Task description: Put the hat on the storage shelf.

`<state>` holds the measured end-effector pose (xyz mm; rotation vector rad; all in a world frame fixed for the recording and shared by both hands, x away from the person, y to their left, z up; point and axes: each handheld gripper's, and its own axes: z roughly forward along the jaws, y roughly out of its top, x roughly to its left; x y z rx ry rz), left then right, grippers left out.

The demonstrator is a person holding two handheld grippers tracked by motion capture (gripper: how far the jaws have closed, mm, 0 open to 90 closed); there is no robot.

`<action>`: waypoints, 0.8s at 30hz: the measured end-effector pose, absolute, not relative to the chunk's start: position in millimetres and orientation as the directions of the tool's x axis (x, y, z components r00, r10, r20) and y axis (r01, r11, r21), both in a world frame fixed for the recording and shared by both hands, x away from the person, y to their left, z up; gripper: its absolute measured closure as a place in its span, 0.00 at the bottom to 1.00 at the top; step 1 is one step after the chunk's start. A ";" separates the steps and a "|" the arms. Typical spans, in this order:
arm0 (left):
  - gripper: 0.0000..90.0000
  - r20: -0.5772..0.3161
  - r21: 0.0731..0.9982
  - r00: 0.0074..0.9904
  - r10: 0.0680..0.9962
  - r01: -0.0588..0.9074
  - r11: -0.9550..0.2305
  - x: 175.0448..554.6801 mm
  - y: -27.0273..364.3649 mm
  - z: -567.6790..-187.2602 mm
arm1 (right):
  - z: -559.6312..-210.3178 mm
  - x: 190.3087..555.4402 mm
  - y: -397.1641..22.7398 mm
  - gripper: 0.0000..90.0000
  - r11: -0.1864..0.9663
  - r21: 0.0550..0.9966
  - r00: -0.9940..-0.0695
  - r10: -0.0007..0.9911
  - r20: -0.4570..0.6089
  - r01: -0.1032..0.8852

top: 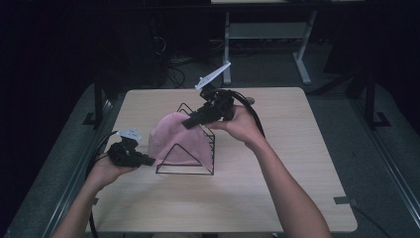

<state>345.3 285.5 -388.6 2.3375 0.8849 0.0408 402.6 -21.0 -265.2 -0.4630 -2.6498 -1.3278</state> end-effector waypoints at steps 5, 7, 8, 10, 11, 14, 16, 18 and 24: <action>0.91 -0.166 0.553 0.778 0.606 0.582 -0.596 345.0 282.9 -393.9 | -270.8 400.3 -19.3 0.81 0.577 0.749 -0.945 0.198 0.260 0.327; 0.91 -0.155 0.550 0.780 0.606 0.578 -0.604 345.6 282.2 -394.7 | -271.8 399.6 -19.1 0.81 0.580 0.745 -0.945 0.198 0.261 0.328; 0.91 -0.144 0.539 0.786 0.602 0.572 -0.618 346.4 281.5 -395.8 | -275.3 399.0 -18.8 0.81 0.587 0.743 -0.947 0.189 0.260 0.321; 0.91 -0.141 0.538 0.787 0.601 0.571 -0.621 346.7 281.0 -396.8 | -277.0 398.2 -18.8 0.81 0.587 0.741 -0.945 0.191 0.265 0.326; 0.91 -0.136 0.529 0.787 0.602 0.571 -0.628 346.9 280.4 -397.6 | -278.4 398.0 -19.0 0.81 0.588 0.740 -0.945 0.193 0.264 0.327; 0.90 -0.114 0.512 0.787 0.607 0.570 -0.643 347.5 276.8 -402.6 | -287.3 397.4 -20.4 0.80 0.596 0.728 -0.941 0.194 0.278 0.338; 0.89 -0.103 0.507 0.788 0.607 0.567 -0.650 347.7 276.0 -403.9 | -289.7 397.2 -20.6 0.80 0.599 0.726 -0.941 0.195 0.278 0.338; 0.85 -0.103 0.498 0.795 0.598 0.562 -0.661 347.1 274.8 -405.5 | -293.8 396.2 -20.6 0.81 0.608 0.716 -0.939 0.199 0.281 0.343; 0.92 -0.112 0.543 0.800 0.590 0.547 -0.638 344.3 277.7 -399.9 | -301.7 392.8 -12.6 0.82 0.640 0.692 -0.942 0.199 0.271 0.334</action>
